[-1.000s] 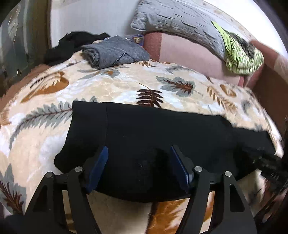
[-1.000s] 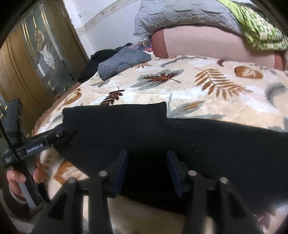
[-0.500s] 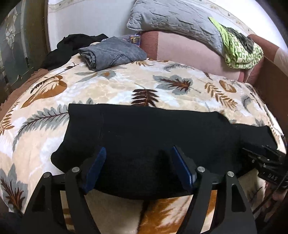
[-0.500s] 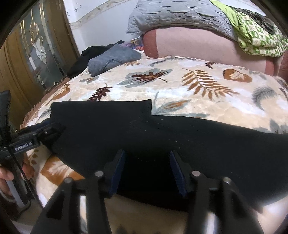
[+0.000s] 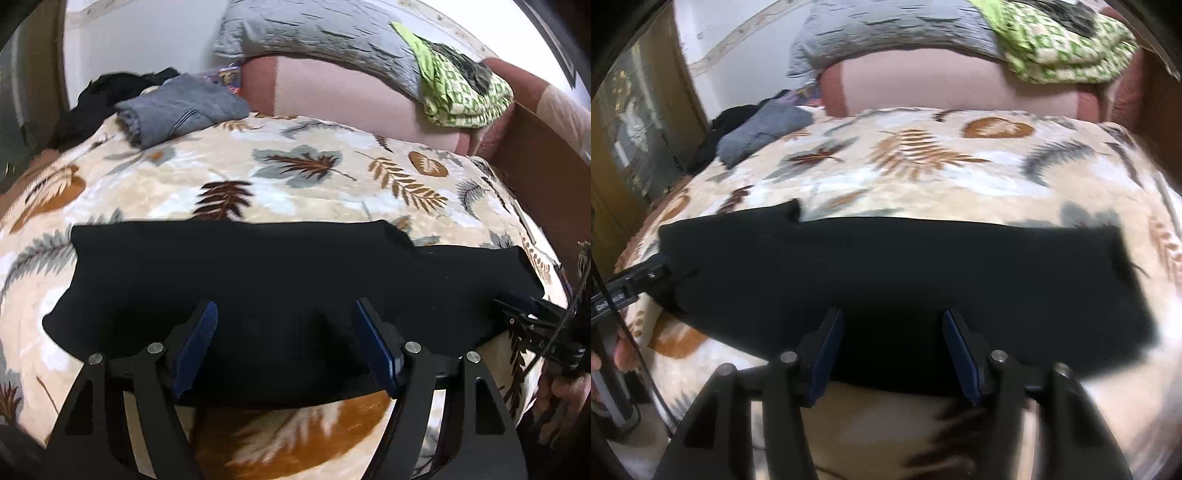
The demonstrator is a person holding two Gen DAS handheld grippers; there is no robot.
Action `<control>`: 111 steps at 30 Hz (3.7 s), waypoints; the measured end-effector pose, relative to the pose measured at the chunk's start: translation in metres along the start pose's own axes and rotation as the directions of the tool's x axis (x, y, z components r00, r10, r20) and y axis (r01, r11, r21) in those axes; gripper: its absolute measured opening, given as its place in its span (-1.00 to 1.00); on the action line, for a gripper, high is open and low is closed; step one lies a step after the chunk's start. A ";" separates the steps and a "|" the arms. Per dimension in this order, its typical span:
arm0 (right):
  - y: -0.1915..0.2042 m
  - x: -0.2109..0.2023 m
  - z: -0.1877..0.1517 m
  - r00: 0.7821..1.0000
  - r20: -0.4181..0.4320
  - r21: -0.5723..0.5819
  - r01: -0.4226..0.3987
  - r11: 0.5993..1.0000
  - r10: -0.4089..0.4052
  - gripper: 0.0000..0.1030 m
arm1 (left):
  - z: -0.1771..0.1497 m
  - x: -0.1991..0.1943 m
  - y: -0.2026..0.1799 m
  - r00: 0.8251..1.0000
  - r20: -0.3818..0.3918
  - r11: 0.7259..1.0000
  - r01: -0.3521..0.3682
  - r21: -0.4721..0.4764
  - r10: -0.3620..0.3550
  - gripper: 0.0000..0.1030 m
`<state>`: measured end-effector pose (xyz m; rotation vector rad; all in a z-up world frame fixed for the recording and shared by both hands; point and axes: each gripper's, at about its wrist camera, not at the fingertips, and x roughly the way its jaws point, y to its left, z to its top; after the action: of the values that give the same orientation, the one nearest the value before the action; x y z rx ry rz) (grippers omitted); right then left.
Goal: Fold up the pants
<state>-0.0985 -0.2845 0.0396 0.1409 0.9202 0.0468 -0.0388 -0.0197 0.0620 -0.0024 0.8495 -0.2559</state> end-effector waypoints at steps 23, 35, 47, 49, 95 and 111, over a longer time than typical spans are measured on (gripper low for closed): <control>-0.123 -0.058 -0.033 0.991 0.040 0.313 0.112 0.943 -0.131 0.16 | 0.029 0.065 -0.166 0.946 -0.191 0.925 0.302 0.233 -0.261 0.59; -0.155 -0.051 -0.057 0.986 0.162 0.472 -0.118 0.874 0.046 0.25 | 0.091 0.130 -0.280 0.749 -0.427 0.708 0.645 0.289 -0.508 0.59; -0.164 -0.030 -0.049 0.972 0.230 0.508 -0.164 0.846 0.051 -0.13 | 0.066 0.162 -0.356 0.726 -0.516 0.622 0.674 0.399 -0.455 0.64; -0.169 -0.022 -0.047 0.972 0.213 0.537 -0.203 0.819 0.101 -0.74 | 0.061 0.157 -0.359 0.745 -0.493 0.599 0.660 0.453 -0.449 0.37; 0.036 0.000 0.035 0.964 0.016 0.044 -0.266 0.963 0.265 -0.46 | 0.019 0.049 -0.060 0.940 -0.268 0.970 0.237 0.062 -0.212 -0.49; 0.071 0.009 0.034 0.964 -0.037 -0.040 -0.266 0.963 0.265 -0.40 | 0.017 0.033 -0.026 0.957 -0.227 0.983 0.175 -0.052 -0.182 -0.20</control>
<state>-0.0645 -0.2166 0.0633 0.2216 0.9263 0.3195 -0.0115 -0.0538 0.0514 -0.0805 1.0871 -0.4189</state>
